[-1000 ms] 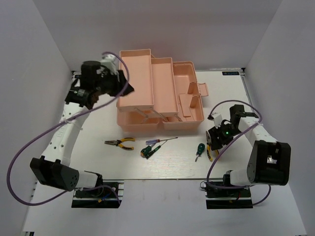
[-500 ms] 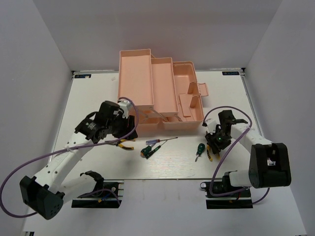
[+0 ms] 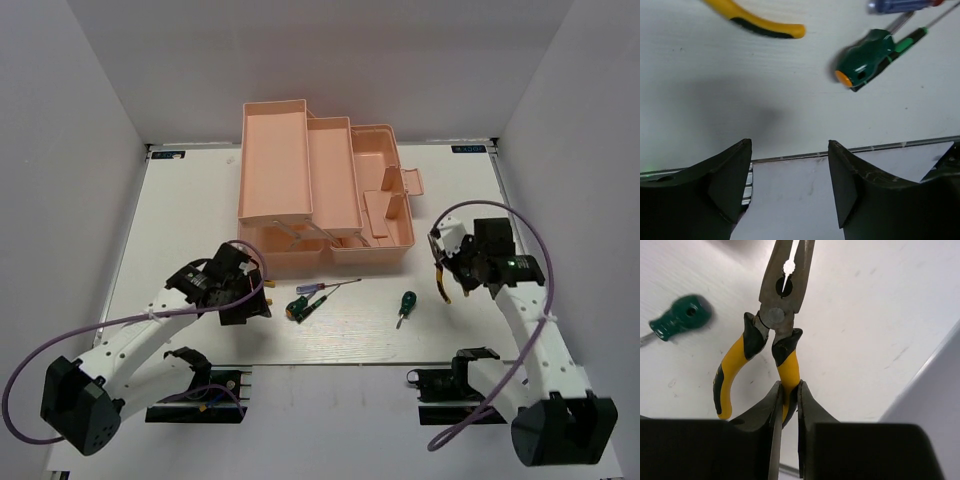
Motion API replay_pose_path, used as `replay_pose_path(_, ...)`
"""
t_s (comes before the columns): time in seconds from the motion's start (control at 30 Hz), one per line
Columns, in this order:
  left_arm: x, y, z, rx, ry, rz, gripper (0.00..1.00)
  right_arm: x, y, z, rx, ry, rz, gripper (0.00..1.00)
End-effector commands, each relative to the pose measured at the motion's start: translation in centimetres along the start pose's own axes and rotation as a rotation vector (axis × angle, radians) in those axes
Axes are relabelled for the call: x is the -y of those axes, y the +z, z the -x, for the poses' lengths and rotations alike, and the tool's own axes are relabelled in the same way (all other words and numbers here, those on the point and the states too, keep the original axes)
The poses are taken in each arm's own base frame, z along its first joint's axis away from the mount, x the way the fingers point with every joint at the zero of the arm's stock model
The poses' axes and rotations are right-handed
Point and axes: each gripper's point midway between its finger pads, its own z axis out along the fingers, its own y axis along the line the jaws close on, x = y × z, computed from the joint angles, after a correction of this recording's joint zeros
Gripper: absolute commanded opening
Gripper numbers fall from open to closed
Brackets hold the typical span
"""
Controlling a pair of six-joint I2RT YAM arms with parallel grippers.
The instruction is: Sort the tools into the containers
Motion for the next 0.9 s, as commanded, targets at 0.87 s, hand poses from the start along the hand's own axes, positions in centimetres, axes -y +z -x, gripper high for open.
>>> replay_pose_path(0.87,-4.3,5.5,2.3,0.26,-0.532,0.181,0.79,1.4,5.5,24.9,0.266,0.2,0.251,0.37)
